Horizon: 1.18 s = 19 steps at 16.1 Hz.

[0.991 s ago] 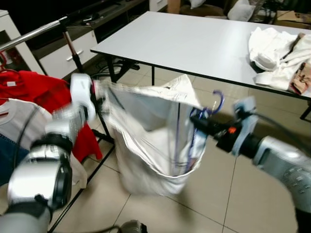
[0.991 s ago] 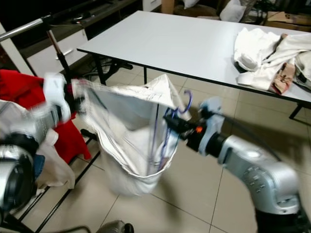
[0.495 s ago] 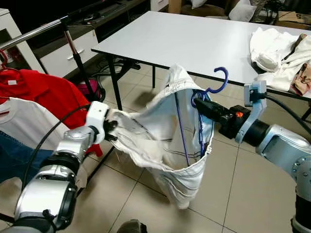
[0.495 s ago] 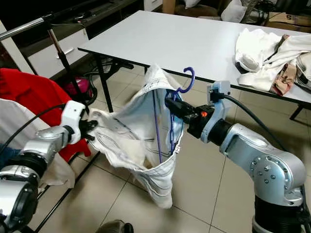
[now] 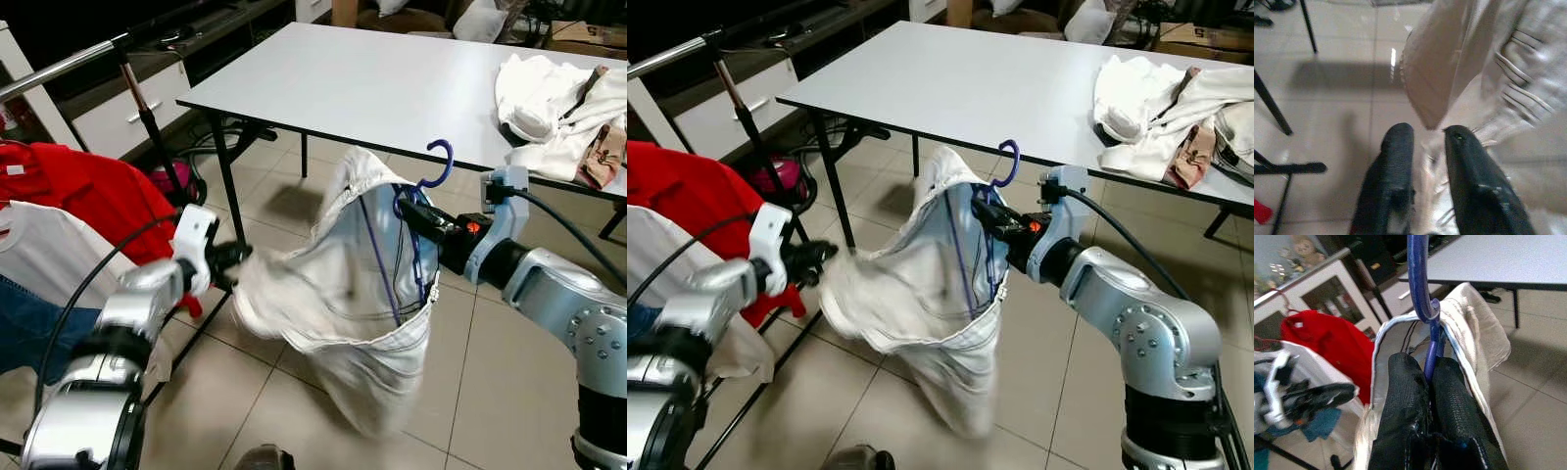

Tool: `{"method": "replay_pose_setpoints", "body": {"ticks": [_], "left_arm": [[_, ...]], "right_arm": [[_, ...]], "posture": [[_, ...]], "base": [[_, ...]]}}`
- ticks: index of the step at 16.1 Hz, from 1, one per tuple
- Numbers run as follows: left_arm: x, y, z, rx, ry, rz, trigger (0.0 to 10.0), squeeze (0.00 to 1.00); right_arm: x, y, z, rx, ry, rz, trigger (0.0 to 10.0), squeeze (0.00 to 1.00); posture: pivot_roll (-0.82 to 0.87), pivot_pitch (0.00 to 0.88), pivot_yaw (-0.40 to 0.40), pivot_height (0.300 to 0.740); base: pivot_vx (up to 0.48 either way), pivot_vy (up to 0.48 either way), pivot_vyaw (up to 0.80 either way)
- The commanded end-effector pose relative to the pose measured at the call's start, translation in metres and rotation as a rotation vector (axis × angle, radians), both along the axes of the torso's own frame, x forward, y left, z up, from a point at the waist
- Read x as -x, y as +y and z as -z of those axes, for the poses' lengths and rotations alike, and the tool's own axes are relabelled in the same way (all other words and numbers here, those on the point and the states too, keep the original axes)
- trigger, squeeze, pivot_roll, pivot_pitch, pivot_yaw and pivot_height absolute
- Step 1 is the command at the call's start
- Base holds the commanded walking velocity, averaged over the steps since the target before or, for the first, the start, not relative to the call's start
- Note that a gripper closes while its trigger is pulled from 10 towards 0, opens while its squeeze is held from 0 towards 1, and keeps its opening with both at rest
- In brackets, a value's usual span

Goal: Hang hanger

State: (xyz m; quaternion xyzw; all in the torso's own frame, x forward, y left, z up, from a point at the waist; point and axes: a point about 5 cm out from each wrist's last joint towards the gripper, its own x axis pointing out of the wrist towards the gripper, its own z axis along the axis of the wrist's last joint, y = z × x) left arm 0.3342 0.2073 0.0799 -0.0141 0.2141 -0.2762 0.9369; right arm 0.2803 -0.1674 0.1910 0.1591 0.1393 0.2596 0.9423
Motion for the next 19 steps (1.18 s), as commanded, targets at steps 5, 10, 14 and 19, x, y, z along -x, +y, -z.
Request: {"method": "replay_pose_setpoints", "body": {"ticks": [5,10,14,19], "left_arm": [[0.013,0.016,-0.017,0.021,-0.074,-0.002,10.0,1.0],[0.029,0.001,-0.045,0.055,-0.278,-0.159,10.0,0.0],[0.045,-0.013,-0.037,0.006,-0.255,-0.128,10.0,0.0],[0.048,-0.024,-0.037,-0.085,-0.258,-0.146,10.0,0.0]], "right_arm": [[-0.016,-0.005,-0.009,0.122,-0.108,0.052,10.0,0.0],[-0.019,0.0,0.005,0.113,-0.158,0.016,10.0,0.0],[-0.025,-0.005,0.016,0.175,-0.16,-0.041,10.0,0.0],[-0.033,-0.008,0.021,0.207,-0.198,-0.078,10.0,0.0]], "posture": [[-0.04,0.0,0.048,0.74],[-0.03,0.0,0.034,0.74],[-0.02,0.0,0.023,0.74],[-0.02,0.0,0.023,0.74]], "base": [[0.0,0.0,0.0],[0.0,0.0,0.8],[0.0,0.0,0.8],[0.0,0.0,0.8]]}}
